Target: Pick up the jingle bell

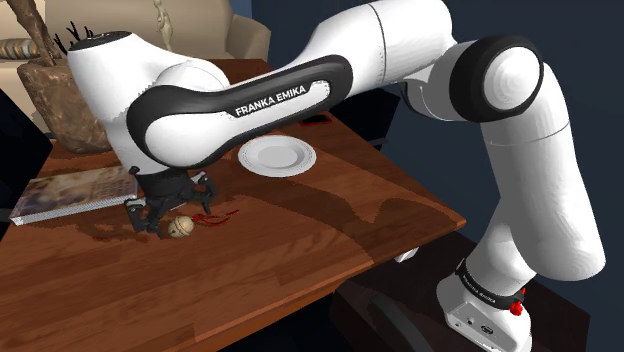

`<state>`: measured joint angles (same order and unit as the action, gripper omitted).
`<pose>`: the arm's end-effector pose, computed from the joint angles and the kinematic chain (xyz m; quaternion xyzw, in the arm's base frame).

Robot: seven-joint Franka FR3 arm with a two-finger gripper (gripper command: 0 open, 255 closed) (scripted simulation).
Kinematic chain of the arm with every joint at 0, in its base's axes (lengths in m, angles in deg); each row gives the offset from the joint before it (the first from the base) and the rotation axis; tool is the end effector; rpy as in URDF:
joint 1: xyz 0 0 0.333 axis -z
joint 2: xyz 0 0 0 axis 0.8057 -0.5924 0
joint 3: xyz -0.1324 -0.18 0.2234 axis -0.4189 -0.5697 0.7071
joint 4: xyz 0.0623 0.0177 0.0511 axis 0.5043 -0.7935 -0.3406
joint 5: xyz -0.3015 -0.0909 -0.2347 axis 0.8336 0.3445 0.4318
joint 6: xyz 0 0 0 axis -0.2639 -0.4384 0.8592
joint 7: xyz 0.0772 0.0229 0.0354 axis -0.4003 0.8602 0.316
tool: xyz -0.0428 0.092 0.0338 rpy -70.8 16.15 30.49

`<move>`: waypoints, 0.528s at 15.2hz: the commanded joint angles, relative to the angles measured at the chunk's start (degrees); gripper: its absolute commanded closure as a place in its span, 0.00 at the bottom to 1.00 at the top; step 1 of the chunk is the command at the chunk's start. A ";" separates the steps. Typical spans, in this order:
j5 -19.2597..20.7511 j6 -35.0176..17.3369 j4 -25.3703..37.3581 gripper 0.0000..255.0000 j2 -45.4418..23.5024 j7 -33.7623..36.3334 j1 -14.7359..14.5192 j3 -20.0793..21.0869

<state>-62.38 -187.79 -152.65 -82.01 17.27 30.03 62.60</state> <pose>0.4812 0.5223 0.3895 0.9991 -0.0045 0.0005 0.0413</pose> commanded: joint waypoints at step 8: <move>0.06 -0.42 -0.35 1.00 -0.04 0.08 0.05 -0.03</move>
<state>-62.31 -188.22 -152.93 -82.02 17.34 30.06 62.61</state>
